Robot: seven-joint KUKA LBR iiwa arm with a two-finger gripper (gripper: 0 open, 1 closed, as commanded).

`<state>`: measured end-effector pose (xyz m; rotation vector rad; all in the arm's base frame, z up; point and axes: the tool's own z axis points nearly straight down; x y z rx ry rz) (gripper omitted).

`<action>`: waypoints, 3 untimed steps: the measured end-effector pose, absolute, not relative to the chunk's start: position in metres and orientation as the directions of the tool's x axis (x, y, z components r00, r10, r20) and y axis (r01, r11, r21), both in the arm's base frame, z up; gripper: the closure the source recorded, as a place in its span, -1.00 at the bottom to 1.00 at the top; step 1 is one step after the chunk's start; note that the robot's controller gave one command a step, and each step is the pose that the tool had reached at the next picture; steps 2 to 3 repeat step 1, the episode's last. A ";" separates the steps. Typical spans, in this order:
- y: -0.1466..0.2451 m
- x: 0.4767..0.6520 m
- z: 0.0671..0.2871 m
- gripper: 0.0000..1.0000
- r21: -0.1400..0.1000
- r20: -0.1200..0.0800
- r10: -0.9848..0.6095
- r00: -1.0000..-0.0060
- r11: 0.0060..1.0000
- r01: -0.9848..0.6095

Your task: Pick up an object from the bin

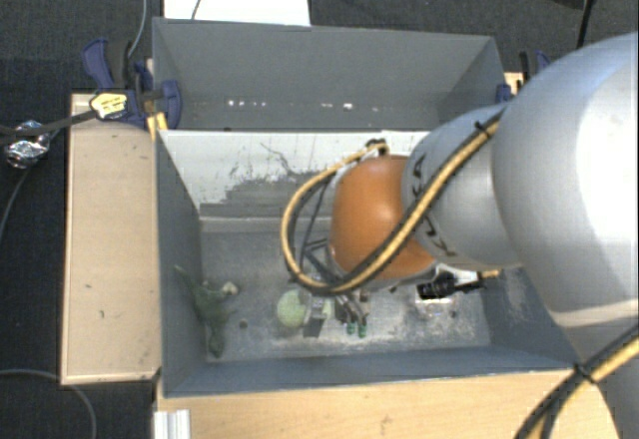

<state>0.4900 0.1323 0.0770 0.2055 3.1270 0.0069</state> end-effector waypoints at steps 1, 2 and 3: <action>0.132 0.488 0.097 1.00 0.003 -0.003 0.131 -0.991 0.991 0.131; 0.132 0.488 0.097 1.00 0.003 -0.003 0.131 -0.991 0.991 0.131; 0.132 0.488 0.097 1.00 0.003 -0.003 0.131 -0.991 0.991 0.131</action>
Offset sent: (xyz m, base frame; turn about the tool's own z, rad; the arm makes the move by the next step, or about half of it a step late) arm 0.0000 0.0001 0.0045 0.0000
